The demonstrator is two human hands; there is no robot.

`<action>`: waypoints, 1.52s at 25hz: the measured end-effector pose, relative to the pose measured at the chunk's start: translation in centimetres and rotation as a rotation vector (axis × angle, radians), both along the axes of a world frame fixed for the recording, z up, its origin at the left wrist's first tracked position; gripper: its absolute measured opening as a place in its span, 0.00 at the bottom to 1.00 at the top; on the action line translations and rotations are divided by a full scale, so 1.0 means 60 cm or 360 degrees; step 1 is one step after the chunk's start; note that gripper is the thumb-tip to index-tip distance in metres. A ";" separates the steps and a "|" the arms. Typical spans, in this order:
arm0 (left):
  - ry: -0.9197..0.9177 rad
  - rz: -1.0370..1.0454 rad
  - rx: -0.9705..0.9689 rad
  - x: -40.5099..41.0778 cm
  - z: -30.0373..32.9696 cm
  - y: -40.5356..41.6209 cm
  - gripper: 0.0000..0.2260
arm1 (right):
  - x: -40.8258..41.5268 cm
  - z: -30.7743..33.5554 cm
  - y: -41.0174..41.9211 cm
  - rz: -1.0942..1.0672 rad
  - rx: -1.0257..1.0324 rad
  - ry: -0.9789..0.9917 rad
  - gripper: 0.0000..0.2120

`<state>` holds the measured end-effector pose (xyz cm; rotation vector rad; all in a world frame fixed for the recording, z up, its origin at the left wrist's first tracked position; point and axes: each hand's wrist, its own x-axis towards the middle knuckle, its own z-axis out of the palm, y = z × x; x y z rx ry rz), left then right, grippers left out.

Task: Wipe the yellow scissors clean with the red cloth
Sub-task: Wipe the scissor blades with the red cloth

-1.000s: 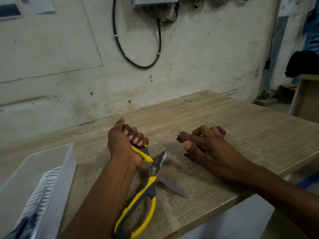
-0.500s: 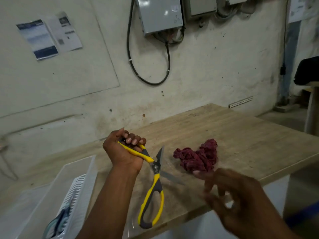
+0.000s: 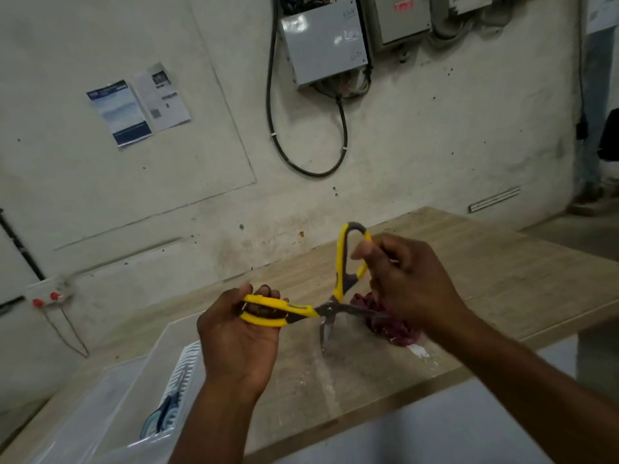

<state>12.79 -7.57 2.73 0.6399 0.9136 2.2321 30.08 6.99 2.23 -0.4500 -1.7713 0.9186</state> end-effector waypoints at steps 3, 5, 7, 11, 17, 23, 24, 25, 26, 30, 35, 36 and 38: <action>0.0145 -0.0172 -0.0129 0.000 0.005 -0.017 0.27 | -0.039 0.053 0.047 0.0345 -0.0275 -0.0202 0.19; 0.0233 -0.0250 -0.0116 -0.001 0.006 -0.013 0.27 | -0.064 0.065 0.051 0.0412 -0.0259 -0.0354 0.19; 0.0317 -0.0281 -0.0054 -0.009 0.004 -0.007 0.33 | -0.087 0.071 0.045 0.0412 -0.0169 -0.0508 0.18; 0.0296 -0.0516 0.0056 -0.059 -0.002 0.001 0.38 | -0.126 0.067 0.036 0.0415 -0.0149 -0.0596 0.17; 0.0232 -0.0943 0.0060 -0.128 -0.007 0.068 0.39 | -0.175 0.060 0.032 0.0544 -0.0052 -0.0845 0.18; 0.0117 -0.0649 -0.0270 -0.113 -0.052 0.151 0.25 | -0.213 0.011 0.056 0.0546 -0.0144 -0.0842 0.16; 0.0079 -0.0659 -0.0284 -0.113 -0.061 0.160 0.27 | -0.207 0.004 0.063 0.0548 -0.0159 -0.0870 0.18; 0.0087 -0.0683 -0.0313 -0.112 -0.067 0.166 0.28 | -0.194 -0.002 0.072 0.0542 -0.0147 -0.0923 0.20; 0.0128 -0.0686 -0.0353 -0.110 -0.070 0.170 0.28 | -0.177 -0.006 0.078 0.0534 -0.0143 -0.0955 0.21; -0.0009 -0.0535 -0.0397 -0.108 -0.074 0.174 0.28 | -0.098 -0.003 0.106 0.0205 0.0004 -0.0770 0.12; -0.0124 -0.0482 -0.0588 -0.131 -0.102 0.176 0.25 | -0.106 -0.033 0.126 -0.0056 0.0499 -0.1547 0.20; -0.0142 -0.0551 -0.0556 -0.132 -0.105 0.177 0.25 | -0.113 -0.048 0.123 -0.0066 0.0532 -0.1699 0.23; -0.0170 -0.0720 -0.0438 -0.136 -0.105 0.176 0.24 | -0.114 -0.068 0.112 -0.0143 0.0698 -0.1770 0.20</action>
